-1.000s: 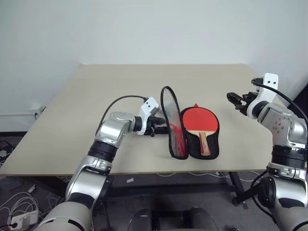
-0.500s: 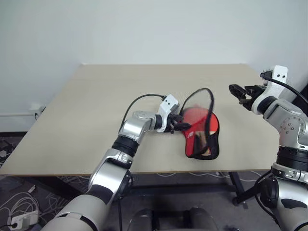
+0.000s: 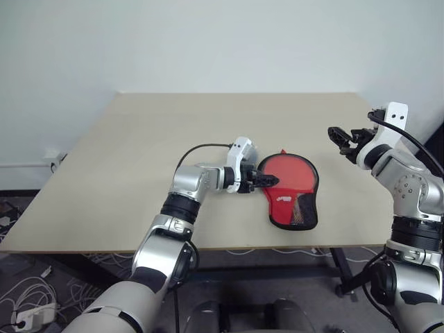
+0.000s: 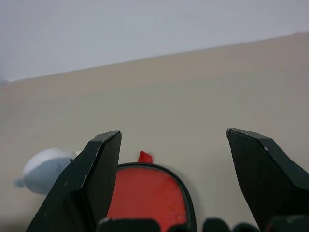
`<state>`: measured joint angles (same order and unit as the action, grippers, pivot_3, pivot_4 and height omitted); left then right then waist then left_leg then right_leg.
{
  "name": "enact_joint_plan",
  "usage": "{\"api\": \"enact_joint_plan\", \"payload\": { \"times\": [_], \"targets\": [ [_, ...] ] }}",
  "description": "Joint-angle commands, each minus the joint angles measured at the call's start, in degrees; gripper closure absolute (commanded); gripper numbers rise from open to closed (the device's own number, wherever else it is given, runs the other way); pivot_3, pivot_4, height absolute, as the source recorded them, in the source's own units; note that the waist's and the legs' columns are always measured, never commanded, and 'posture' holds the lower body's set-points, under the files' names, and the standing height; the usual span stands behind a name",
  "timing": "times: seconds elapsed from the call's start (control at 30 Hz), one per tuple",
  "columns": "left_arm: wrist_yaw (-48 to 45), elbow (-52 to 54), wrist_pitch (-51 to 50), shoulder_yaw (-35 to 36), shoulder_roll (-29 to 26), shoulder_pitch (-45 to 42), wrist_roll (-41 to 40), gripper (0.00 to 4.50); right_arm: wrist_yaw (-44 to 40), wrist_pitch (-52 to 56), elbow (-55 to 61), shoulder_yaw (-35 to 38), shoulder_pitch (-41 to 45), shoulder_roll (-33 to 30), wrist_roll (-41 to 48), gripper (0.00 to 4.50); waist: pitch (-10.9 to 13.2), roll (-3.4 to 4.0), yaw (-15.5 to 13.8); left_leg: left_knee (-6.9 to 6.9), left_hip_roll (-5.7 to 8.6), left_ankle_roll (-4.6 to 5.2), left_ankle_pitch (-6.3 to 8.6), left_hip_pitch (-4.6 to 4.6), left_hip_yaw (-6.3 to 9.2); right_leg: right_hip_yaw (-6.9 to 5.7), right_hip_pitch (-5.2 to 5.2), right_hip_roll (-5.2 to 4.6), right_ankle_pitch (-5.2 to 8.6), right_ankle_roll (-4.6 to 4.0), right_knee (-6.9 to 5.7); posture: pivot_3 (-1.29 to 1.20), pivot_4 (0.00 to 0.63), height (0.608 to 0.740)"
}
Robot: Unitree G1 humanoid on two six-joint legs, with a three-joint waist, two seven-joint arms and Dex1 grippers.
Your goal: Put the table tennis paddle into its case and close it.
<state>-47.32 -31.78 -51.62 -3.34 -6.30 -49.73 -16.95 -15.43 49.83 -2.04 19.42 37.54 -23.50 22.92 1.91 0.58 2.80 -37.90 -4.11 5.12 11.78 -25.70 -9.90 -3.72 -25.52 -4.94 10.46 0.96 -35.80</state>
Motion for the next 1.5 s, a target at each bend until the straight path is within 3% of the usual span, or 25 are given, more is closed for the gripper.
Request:
{"api": "enact_joint_plan", "payload": {
  "times": [0.03, 0.27, 0.5, 0.8, 1.23, 1.33, 1.5],
  "targets": [
    [2.5, 2.8, -4.4, 2.2, 0.7, 1.5, -2.6, 1.55, 0.3, -1.6, 0.5, 0.4, 0.5, -0.1, 0.5, 0.71, 0.0, 0.00, -0.1, -0.01, 0.01, 0.00, 0.00, -0.01, 0.00, 0.00, 0.00, 0.00, 0.00, -0.01, 0.00, 0.00, 0.000, 0.724],
    [9.4, 0.2, -8.7, 7.2, 3.2, 1.3, -5.1, 1.55, 0.5, -1.6, 0.2, 0.0, 0.5, 0.2, 0.7, 0.71, 0.0, 0.00, 0.0, -0.04, 0.03, -0.01, -0.01, -0.01, 0.06, -0.04, 0.04, -0.02, -0.01, -0.01, 0.00, 0.00, 0.000, 0.724],
    [15.9, -11.1, -7.6, 13.4, 6.2, -2.3, -6.3, 1.55, 1.0, -1.7, 0.7, -0.7, 0.1, 0.6, 0.5, 0.71, 0.0, 0.00, -0.1, -0.05, 0.06, 0.01, 0.01, -0.01, 0.09, -0.06, 0.06, -0.02, 0.00, 0.01, 0.01, 0.00, 0.000, 0.724],
    [17.9, -22.2, -3.2, 16.3, 11.4, -7.0, -6.9, 1.55, 1.8, -2.1, 0.9, -1.1, -0.3, 0.9, 0.3, 0.71, 0.0, 0.00, -0.1, -0.07, 0.19, 0.02, 0.02, -0.02, 0.28, -0.15, 0.17, -0.08, 0.00, -0.02, 0.02, 0.00, 0.000, 0.724],
    [17.8, -26.1, -2.7, 18.5, 13.8, -9.6, -7.7, 1.55, 2.8, -1.5, 1.9, -1.1, -1.2, 0.7, 0.6, 0.71, 0.0, 0.00, -0.1, -0.06, 0.27, 0.07, 0.04, -0.03, 0.50, -0.17, 0.19, -0.08, 0.01, -0.01, 0.01, 0.00, 0.000, 0.724],
    [18.1, -25.9, -2.6, 19.1, 13.7, -9.6, -8.0, 2.16, 2.9, -1.7, 1.8, -1.2, -1.3, 0.7, 0.5, 0.71, 0.0, 0.00, -0.1, -0.07, 0.29, 0.08, 0.05, -0.03, 0.51, -0.18, 0.20, -0.08, 0.01, -0.01, 0.02, 0.00, 0.000, 0.724],
    [18.2, -24.8, -3.9, 19.0, 13.4, -9.1, -8.1, 3.91, 3.0, -2.3, 1.3, -1.5, -1.1, 0.8, 0.2, 0.71, 0.0, 0.00, -0.1, -0.06, 0.29, 0.08, 0.05, -0.04, 0.56, -0.19, 0.20, -0.08, 0.01, -0.02, 0.01, 0.00, 0.000, 0.724]
  ]
}}
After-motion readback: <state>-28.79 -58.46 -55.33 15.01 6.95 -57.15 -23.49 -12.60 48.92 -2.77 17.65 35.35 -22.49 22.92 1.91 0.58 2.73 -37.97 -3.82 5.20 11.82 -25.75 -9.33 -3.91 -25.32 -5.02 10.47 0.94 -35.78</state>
